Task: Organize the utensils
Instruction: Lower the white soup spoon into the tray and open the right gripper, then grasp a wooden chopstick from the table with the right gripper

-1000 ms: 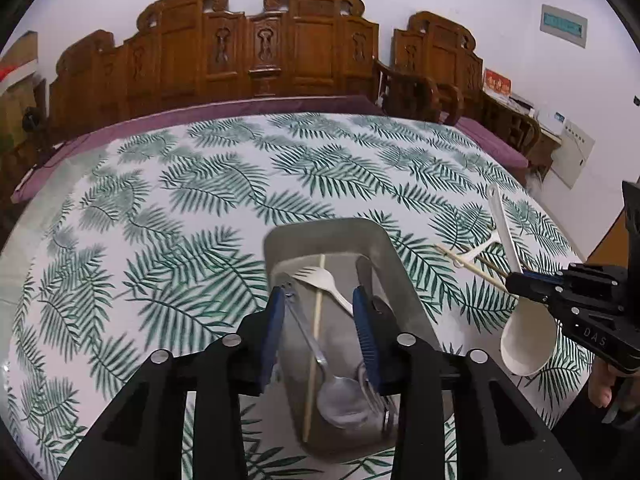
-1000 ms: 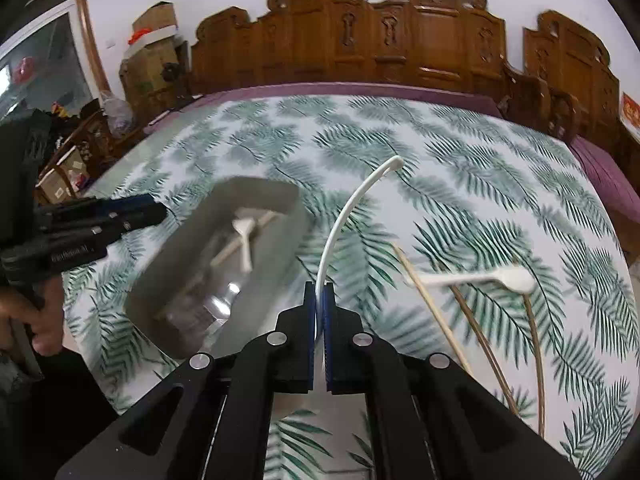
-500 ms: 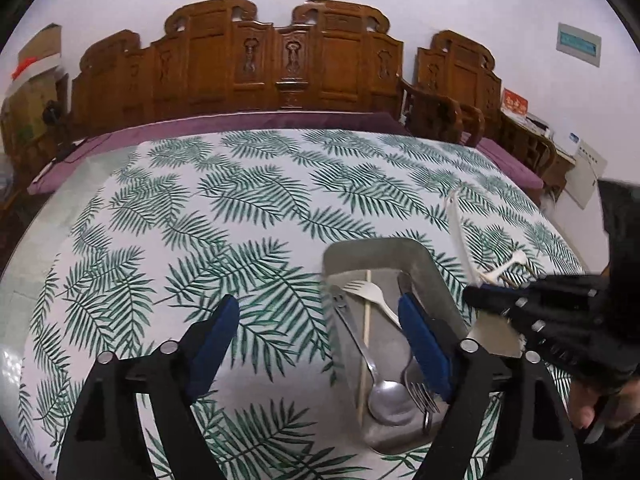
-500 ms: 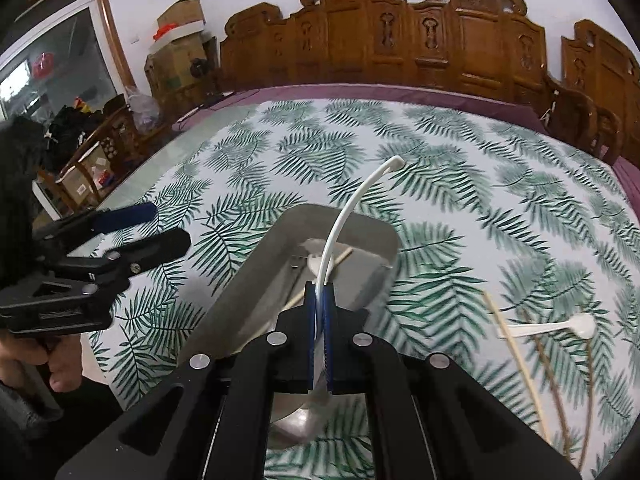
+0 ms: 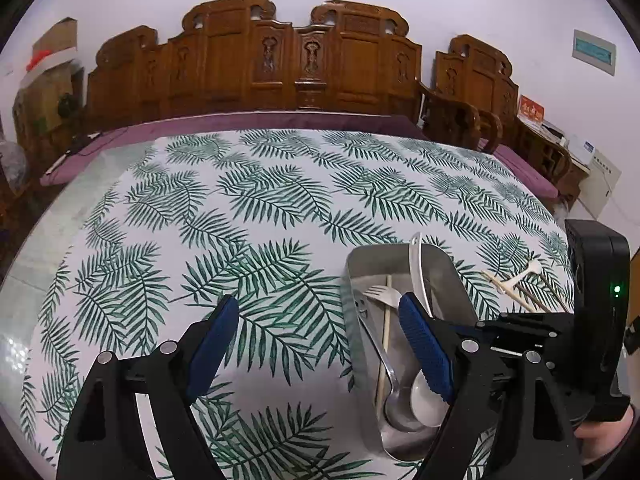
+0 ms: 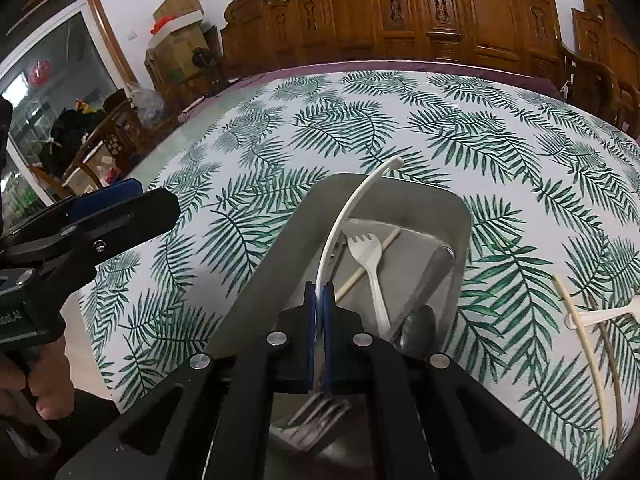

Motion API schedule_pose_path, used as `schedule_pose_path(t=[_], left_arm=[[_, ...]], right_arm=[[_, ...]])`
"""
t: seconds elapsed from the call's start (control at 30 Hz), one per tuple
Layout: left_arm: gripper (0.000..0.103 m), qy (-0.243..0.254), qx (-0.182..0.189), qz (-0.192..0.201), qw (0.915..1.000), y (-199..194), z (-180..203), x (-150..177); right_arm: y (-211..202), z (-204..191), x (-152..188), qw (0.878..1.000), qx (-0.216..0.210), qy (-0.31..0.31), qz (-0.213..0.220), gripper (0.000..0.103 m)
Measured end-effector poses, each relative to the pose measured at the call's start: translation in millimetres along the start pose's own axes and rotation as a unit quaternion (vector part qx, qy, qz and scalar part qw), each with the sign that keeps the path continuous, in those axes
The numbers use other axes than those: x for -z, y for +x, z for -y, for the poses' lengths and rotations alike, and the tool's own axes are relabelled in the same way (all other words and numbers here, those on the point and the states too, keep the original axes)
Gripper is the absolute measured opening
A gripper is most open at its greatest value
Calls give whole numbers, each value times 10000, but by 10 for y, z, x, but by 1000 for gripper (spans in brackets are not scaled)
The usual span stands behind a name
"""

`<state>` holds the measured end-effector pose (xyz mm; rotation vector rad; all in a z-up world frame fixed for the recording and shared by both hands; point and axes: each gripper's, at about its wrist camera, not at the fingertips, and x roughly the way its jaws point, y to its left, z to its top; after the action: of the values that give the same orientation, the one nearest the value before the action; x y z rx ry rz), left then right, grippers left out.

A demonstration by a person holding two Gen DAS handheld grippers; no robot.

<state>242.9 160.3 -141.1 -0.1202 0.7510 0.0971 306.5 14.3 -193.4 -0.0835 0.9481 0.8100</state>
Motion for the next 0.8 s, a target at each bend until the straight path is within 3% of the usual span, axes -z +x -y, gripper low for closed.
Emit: schedule_pose_path(t=[0.2,0.47,0.8], left_arm=[[78,-72,9,-11,10000,2,-24,-10],[78,-50,269,5,9996,-15,155,-19],[78,207,625,-68,9978,29,590,8]], right_arm=[[-116,97,11,10000,35,-38,80,7],[-641,400,185,9984,366,-204,379,8],[-1159,1377,431,9896,1402,-19,316,16]])
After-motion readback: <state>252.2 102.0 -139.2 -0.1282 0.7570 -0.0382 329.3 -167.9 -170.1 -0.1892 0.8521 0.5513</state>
